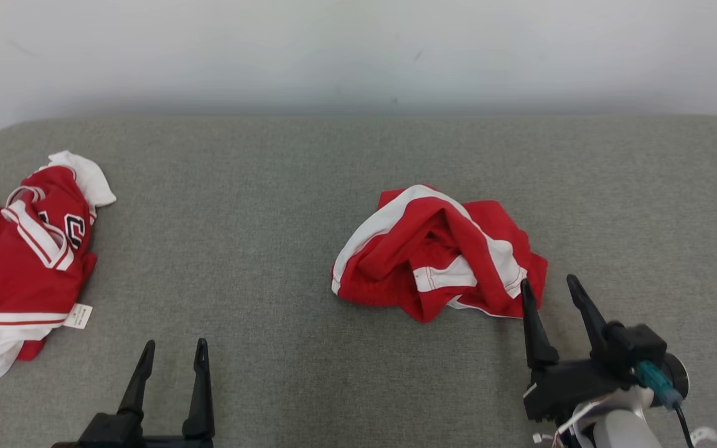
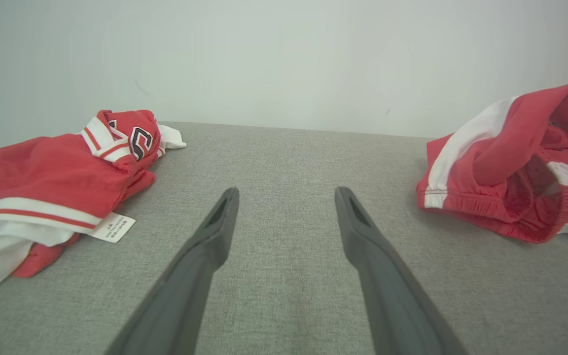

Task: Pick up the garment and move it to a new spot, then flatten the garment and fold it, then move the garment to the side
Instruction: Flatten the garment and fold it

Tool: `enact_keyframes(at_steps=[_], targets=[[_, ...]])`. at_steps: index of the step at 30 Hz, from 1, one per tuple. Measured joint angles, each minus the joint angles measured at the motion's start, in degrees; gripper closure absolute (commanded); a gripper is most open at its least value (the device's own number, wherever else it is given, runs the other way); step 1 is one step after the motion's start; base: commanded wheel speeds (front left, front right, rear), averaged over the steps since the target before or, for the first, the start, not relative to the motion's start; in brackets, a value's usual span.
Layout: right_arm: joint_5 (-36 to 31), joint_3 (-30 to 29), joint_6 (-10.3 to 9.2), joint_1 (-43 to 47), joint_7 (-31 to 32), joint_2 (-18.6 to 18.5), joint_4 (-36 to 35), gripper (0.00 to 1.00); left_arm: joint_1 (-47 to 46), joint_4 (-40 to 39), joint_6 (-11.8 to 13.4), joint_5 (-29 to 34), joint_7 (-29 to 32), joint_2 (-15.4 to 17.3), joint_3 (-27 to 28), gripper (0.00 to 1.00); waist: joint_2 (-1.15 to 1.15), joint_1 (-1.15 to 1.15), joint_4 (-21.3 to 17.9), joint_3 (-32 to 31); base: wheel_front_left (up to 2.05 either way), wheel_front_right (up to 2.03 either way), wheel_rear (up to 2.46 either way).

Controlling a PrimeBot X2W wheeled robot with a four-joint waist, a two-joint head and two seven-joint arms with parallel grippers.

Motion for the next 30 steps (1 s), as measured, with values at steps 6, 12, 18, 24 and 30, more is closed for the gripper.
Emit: enact_keyframes(at_steps=[6, 12, 18, 24, 30], targets=[[-0.41, -1.40, 0.00, -6.61, -0.01, -0.02, 9.29, 0.00, -1.56, 0.08, 0.09, -0.69, 0.00, -0.02, -1.41, 0.00, 0.00, 0.00, 1.34, 2.52, 0.00, 0.00, 0.00], [-0.57, -0.49, 0.00, -10.34, -0.01, 0.01, 16.89, 0.09, -2.42, 0.25, 0.49, -0.94, -0.01, -0.01, -2.21, 0.00, 0.00, 0.00, 2.97, 4.14, 0.00, 0.00, 0.00], [-0.53, 0.27, 0.00, -11.09, -0.01, -0.01, 17.05, 1.00, -2.43, 0.37, 0.55, -1.04, -0.01, -0.01, -2.27, 0.00, 0.00, 0.00, 3.46, 4.03, 0.00, 0.00, 0.00], [-0.19, -0.10, 0.00, -10.50, -0.01, -0.01, 14.61, 1.00, -2.09, 0.56, 0.88, -1.37, 0.00, -0.01, -2.34, 0.00, 0.00, -0.01, 2.66, 2.76, 0.00, 0.00, 0.00], [-0.20, -0.59, 0.00, -8.36, -0.01, -0.03, 7.28, 1.00, -1.50, 0.44, 1.04, -1.53, 0.00, -0.02, -1.78, 0.00, 0.00, -0.01, 1.14, 1.86, 0.00, 0.00, 0.00]])
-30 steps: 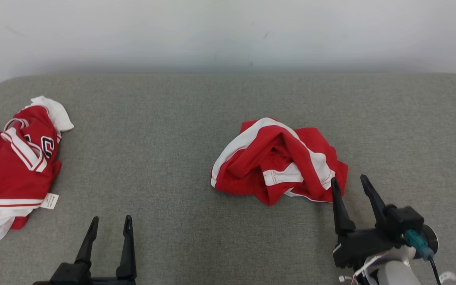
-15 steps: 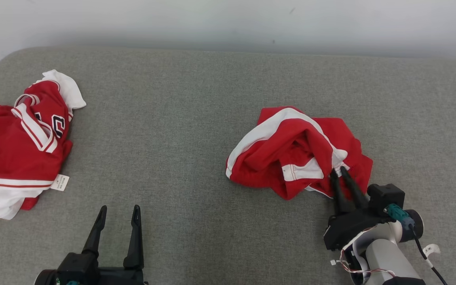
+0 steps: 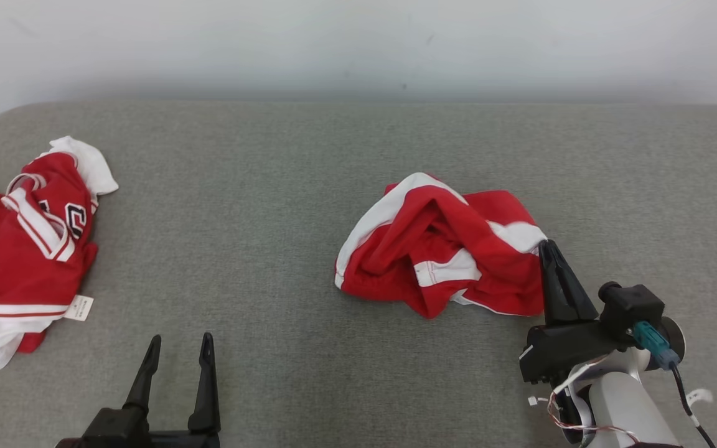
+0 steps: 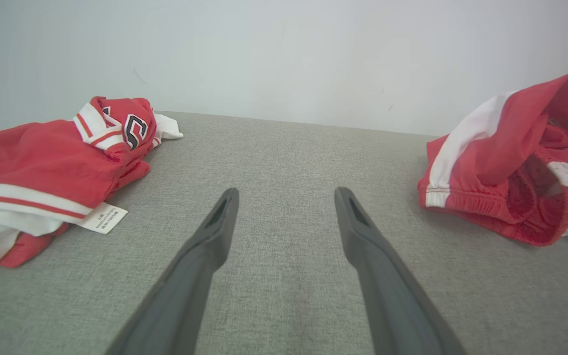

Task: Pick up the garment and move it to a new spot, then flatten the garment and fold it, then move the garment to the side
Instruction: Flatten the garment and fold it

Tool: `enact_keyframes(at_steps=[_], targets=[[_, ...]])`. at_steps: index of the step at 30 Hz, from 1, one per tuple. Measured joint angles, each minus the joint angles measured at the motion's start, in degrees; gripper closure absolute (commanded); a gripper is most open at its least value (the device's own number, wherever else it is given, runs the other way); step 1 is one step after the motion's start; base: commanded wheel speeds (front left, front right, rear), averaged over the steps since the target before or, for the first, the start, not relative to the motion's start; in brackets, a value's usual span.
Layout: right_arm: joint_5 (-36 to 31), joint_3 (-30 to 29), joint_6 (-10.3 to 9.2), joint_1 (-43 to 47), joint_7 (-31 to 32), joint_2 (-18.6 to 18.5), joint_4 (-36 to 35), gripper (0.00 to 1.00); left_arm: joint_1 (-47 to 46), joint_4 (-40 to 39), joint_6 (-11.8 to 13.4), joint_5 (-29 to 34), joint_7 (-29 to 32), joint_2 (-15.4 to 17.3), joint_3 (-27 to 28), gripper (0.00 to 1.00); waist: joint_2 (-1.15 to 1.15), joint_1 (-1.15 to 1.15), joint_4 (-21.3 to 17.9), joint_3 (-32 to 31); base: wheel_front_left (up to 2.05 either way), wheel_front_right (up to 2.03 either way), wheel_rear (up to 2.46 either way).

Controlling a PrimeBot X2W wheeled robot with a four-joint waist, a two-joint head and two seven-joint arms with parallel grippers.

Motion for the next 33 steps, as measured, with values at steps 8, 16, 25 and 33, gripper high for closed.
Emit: enact_keyframes(at_steps=[8, 16, 25, 33], targets=[[-0.48, -0.12, 0.00, 7.61, 0.00, -0.12, -12.18, 1.00, 1.54, 0.16, -0.09, -0.44, -0.01, 0.00, 0.36, 0.00, -0.01, 0.00, -3.03, -1.31, 0.00, 0.00, 0.00], [-1.38, -2.96, 0.00, 21.07, 0.00, -1.34, -20.17, 1.00, 1.80, 0.42, -0.55, -0.42, -0.01, -0.01, -0.54, 0.00, -0.01, 0.00, -5.42, -2.86, 0.00, 0.00, 0.00], [-0.43, -5.44, 0.00, 26.59, 0.01, -1.55, -17.39, 0.00, 2.65, 1.18, -1.12, -0.25, -0.01, 0.00, -0.86, 0.00, -0.01, 0.01, -7.12, -3.75, 0.00, 0.00, 0.00], [0.19, -5.48, 0.00, 26.71, 0.00, -1.08, -21.99, 0.00, 3.98, 2.64, -1.83, -0.43, 0.00, 0.00, -2.15, 0.00, -0.01, 0.00, -7.09, -5.74, 0.00, 0.00, 0.00]])
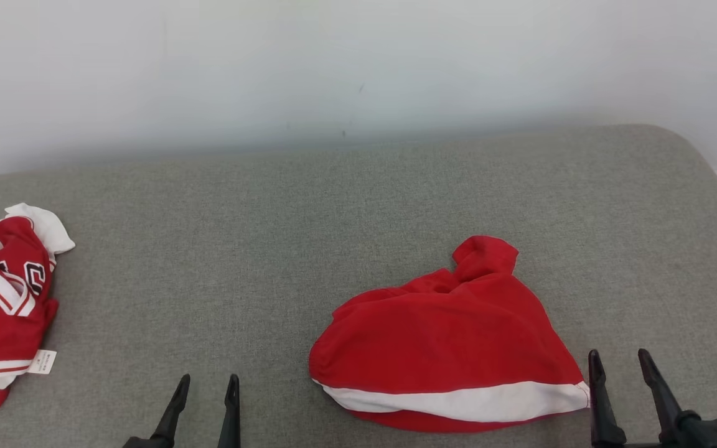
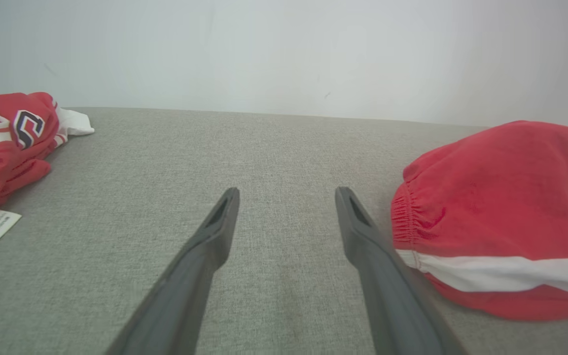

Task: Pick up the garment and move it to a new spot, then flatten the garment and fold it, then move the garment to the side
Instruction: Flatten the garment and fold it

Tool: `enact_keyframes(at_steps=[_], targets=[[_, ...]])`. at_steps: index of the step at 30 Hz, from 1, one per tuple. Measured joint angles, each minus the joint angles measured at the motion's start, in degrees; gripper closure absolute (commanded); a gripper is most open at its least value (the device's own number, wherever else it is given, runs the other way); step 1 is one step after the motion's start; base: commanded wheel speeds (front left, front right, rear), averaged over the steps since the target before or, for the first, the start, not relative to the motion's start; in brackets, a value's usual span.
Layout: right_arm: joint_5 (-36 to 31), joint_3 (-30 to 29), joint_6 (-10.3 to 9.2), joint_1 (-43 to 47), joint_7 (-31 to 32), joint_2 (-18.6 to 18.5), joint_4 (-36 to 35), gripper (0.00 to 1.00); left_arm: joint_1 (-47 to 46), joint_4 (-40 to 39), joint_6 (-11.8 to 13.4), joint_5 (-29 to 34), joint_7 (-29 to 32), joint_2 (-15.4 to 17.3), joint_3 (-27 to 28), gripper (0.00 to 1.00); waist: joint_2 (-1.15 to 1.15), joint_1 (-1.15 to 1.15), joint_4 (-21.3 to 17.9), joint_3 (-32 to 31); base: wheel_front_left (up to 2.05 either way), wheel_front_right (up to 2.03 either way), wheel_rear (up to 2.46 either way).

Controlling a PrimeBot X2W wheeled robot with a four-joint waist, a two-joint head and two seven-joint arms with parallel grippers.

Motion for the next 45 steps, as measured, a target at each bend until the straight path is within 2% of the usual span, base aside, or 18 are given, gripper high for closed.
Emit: enact_keyframes(at_steps=[6, 13, 23, 31, 33, 39, 45], targets=[[1.21, 0.42, 0.00, 0.10, 0.00, 0.47, -4.17, 0.00, -0.31, 2.69, -0.70, -0.41, -0.01, -0.01, -2.40, 0.00, 0.00, 0.00, 0.03, -0.21, 0.00, 0.00, 0.00], [1.62, 2.63, 0.00, -0.80, 0.00, 0.86, -4.01, 0.00, -3.85, 7.53, -1.07, 0.19, -0.01, 0.29, -7.79, 0.00, 0.00, 0.00, -1.55, 0.74, 0.00, 0.00, 0.00], [5.13, 6.61, 0.00, -2.16, 0.00, 0.98, -2.15, 0.00, -10.51, 16.35, -1.08, -6.30, -0.01, 5.00, -16.86, 0.00, 0.00, 0.00, -6.21, 2.52, 0.00, 0.00, 0.00], [5.84, 6.97, 0.00, -2.45, 0.00, 0.99, -1.15, 0.00, -15.03, 20.42, -1.08, -11.58, 0.00, 6.66, -23.61, 0.00, 0.00, 0.00, -7.55, 3.45, 0.00, 0.00, 0.00], [5.83, 6.94, 0.00, -2.65, 0.00, 1.00, -1.14, 0.00, -16.01, 20.60, -1.15, -13.57, 0.00, 6.55, -24.25, 1.00, 0.00, 0.01, -7.39, 3.47, 0.00, 0.00, 0.00], [5.80, 6.37, 0.00, -2.72, 0.00, 0.99, -1.58, 0.00, -17.08, 18.55, -1.15, -14.60, 0.00, 6.90, -23.73, 1.00, 0.00, 0.01, -5.98, 3.60, 0.00, 0.00, 0.00], [5.81, 6.75, 0.00, -2.07, 0.00, 1.00, -1.29, 0.00, -14.28, 13.14, -1.15, -12.92, 0.00, 8.76, -20.38, 1.00, 0.00, 0.01, -2.47, 3.29, 0.00, 0.00, 0.00]])
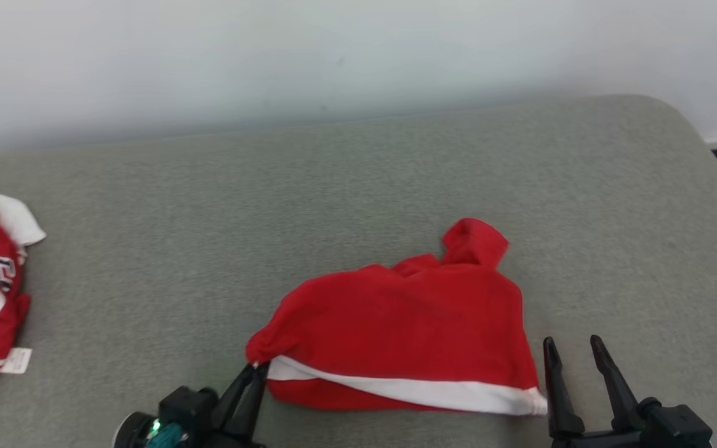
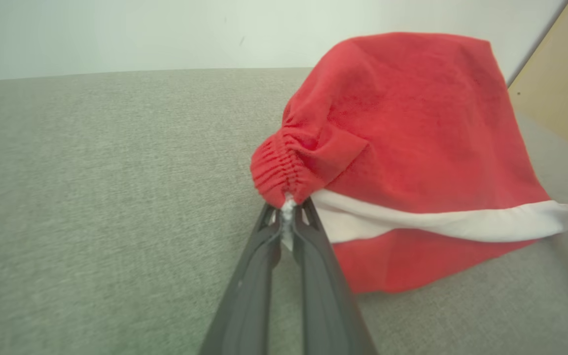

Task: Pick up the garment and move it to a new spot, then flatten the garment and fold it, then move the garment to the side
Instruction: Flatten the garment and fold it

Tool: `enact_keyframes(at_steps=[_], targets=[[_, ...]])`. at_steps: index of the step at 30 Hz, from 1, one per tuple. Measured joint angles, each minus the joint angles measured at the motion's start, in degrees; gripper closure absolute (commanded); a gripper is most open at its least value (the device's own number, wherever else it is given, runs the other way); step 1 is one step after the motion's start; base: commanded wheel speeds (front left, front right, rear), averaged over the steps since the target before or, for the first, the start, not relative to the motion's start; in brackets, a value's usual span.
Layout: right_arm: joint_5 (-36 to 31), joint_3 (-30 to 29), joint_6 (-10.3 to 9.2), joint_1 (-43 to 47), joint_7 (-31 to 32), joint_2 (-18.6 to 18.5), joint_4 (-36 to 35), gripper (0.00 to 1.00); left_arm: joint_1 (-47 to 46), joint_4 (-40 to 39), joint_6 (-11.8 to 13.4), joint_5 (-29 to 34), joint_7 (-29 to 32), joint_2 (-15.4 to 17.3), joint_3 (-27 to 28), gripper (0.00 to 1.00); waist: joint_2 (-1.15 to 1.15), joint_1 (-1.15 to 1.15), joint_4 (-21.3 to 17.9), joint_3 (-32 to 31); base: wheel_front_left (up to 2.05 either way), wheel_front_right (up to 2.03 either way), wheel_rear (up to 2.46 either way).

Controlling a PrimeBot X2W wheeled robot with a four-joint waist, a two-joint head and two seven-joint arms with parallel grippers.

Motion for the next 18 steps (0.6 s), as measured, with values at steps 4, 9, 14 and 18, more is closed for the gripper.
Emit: enact_keyframes(at_steps=[4, 9, 14, 18], targets=[[-0.07, 0.45, 0.00, -0.03, 0.01, 0.02, 0.43, 0.00, 3.64, -3.58, 0.00, 1.87, -0.01, 1.64, 2.49, 1.00, 0.00, 0.00, 2.76, -0.55, 0.00, 0.00, 0.00], [-0.38, 0.60, 0.00, -0.18, 0.00, 0.04, 1.09, 0.00, 8.75, -6.36, 0.00, 2.47, 0.00, 2.33, 4.72, 1.00, 0.00, 0.00, 5.60, -1.60, 0.00, 0.00, 0.00], [-0.45, 0.77, 0.00, -0.01, 0.00, 0.03, 2.22, 0.00, 11.14, -4.72, 0.00, 2.38, 0.00, 1.01, 2.72, 1.00, 0.00, 0.00, 6.99, -2.94, 0.00, 0.00, 0.00], [-0.51, 0.97, 0.00, 1.11, 0.00, 0.03, 2.96, 0.00, 11.26, -4.53, 0.00, 2.49, -0.01, -0.73, 3.11, 0.00, 0.00, 0.00, 7.36, -4.14, 0.00, 0.00, 0.00]])
